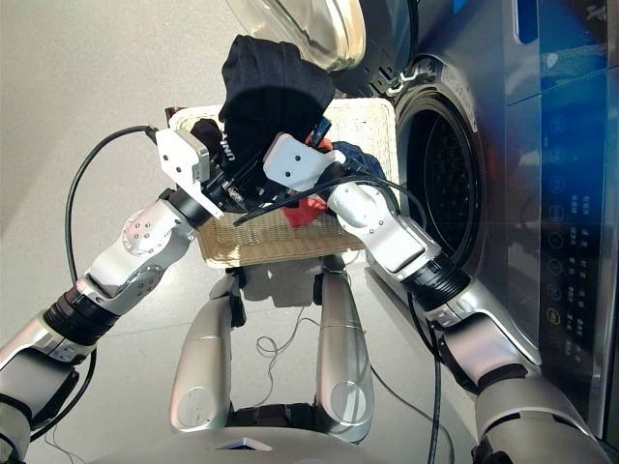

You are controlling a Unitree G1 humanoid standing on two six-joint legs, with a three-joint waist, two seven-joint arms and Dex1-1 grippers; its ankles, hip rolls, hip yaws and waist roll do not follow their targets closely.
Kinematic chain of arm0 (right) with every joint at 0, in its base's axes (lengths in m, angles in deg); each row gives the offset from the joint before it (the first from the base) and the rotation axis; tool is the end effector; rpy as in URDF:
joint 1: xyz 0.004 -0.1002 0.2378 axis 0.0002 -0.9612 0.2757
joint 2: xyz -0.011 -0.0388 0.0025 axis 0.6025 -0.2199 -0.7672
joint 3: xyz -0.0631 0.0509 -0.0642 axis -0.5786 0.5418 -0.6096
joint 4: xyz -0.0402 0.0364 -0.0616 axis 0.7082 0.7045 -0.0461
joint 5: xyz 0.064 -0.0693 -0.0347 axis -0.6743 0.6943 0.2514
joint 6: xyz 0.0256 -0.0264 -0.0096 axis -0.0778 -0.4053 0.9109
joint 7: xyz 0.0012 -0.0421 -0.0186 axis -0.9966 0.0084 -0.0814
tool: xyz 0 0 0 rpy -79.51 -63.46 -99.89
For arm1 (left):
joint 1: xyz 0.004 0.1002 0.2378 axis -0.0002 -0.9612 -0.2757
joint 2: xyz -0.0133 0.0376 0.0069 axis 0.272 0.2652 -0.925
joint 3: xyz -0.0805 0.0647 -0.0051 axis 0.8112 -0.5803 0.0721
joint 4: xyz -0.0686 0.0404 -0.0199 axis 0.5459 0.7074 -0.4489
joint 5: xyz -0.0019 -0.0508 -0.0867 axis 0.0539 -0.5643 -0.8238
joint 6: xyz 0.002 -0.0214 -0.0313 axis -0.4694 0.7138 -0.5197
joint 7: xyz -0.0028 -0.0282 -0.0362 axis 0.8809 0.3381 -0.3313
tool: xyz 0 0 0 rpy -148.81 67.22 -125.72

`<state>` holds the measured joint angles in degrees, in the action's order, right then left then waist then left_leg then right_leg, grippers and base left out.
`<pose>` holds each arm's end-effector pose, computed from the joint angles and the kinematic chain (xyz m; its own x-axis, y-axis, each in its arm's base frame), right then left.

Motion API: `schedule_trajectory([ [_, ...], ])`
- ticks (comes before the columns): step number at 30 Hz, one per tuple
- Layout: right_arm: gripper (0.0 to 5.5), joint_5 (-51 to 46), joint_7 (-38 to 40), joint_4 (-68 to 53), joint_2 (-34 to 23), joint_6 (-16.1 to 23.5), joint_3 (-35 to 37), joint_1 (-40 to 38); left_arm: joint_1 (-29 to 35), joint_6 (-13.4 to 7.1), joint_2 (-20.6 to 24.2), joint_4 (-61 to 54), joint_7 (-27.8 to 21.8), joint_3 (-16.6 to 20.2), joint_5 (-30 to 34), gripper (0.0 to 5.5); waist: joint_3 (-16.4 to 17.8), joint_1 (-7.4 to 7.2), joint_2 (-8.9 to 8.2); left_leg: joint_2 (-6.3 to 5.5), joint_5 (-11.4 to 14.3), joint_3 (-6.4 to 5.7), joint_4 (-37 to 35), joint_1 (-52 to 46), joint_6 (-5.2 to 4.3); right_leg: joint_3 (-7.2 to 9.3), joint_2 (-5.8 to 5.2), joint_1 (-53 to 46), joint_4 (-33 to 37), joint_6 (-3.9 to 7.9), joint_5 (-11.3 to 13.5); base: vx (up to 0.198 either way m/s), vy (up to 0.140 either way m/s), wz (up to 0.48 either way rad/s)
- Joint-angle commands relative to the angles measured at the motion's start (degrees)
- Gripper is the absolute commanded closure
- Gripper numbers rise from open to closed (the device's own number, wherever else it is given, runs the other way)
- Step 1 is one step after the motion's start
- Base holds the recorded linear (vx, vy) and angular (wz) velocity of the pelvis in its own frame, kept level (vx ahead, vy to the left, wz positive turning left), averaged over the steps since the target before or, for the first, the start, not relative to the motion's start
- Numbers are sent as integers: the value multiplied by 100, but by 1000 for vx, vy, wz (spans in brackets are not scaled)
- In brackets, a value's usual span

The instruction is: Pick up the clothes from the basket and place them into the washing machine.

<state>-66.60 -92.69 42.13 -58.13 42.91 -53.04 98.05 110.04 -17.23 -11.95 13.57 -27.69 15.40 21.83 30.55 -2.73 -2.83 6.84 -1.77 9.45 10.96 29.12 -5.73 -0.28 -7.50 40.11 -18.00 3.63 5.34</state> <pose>0.2895 -0.1021 0.1825 0.6849 0.6969 0.2125 -0.3103 0.5429 -0.7803 0.2647 0.1273 0.1719 0.6101 -0.7045 0.3626 0.6718 0.7026 0.2347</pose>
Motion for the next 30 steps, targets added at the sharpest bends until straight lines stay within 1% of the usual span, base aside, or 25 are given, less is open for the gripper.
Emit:
schedule_trajectory([
  [1, 550, -109, 351, -1102, 395, 782, 263, 730, -198, -143, -105, -671, -315, -458, -57, 550, -76, 19, 116, -54, 204, -103, 419, 232, 179, -126, -31, -352, 59, 440, -208, 0, 0, 0],
  [7, 550, -114, 493, -1107, 389, 881, 267, 718, -189, -174, -123, -671, -279, -467, -83, 550, -76, 27, 140, -42, 192, -93, 416, 246, 166, -110, -18, -331, 48, 436, -212, 0, 0, 0],
  [9, 550, -97, 576, -1083, 396, 924, 284, 700, -188, -204, -129, -678, -265, -474, -61, 304, -76, 34, 159, -45, 188, -100, 405, 236, 159, -105, -20, -339, 49, 438, -213, 0, 0, 0],
  [11, 550, -30, 635, -1058, 381, 947, 292, 684, -170, -226, -101, -691, -246, -472, -36, 270, -76, 37, 169, -46, 182, -104, 401, 239, 156, -100, -23, -340, 48, 437, -212, 0, 0, 0],
  [12, 550, -5, 663, -1036, 381, 937, 312, 661, -175, -220, -95, -691, -240, -472, -30, 136, -76, 37, 174, -46, 184, -104, 405, 242, 156, -99, -24, -338, 42, 435, -214, 0, 0, 0],
  [13, 550, 21, 676, -1035, 384, 933, 316, 651, -177, -217, -87, -693, -237, -478, -30, 56, -76, 37, 176, -45, 186, -103, 413, 247, 157, -99, -28, -334, 38, 436, -214, 0, 0, 0],
  [14, 550, 33, 691, -1025, 392, 939, 313, 642, -165, -223, -76, -701, -239, -489, -34, 0, -76, 40, 181, -49, 186, -109, 416, 256, 156, -102, -28, -327, 40, 439, -209, 0, 0, 0],
  [21, 550, 85, 821, -999, 439, 1018, 358, 544, -150, -261, -75, -707, -218, -504, -28, 0, -76, 57, 192, -58, 187, -126, 422, 280, 163, -79, -47, -321, 39, 446, -207, 0, 0, 0],
  [26, 550, -7, 1151, -740, 586, 1114, 451, 384, -148, -330, -50, -704, -157, -518, -41, 0, -76, 78, 214, -80, 186, -139, 436, 302, 170, -87, -68, -321, 42, 458, -204, 0, 0, 0],
  [30, 550, 246, 1531, -431, 645, 1085, 547, 122, -155, -395, -41, -725, -70, -551, -29, 0, -76, 95, 239, -89, 201, -151, 477, 326, 183, -79, -82, -323, 14, 461, -217, 0, 0, 0],
])
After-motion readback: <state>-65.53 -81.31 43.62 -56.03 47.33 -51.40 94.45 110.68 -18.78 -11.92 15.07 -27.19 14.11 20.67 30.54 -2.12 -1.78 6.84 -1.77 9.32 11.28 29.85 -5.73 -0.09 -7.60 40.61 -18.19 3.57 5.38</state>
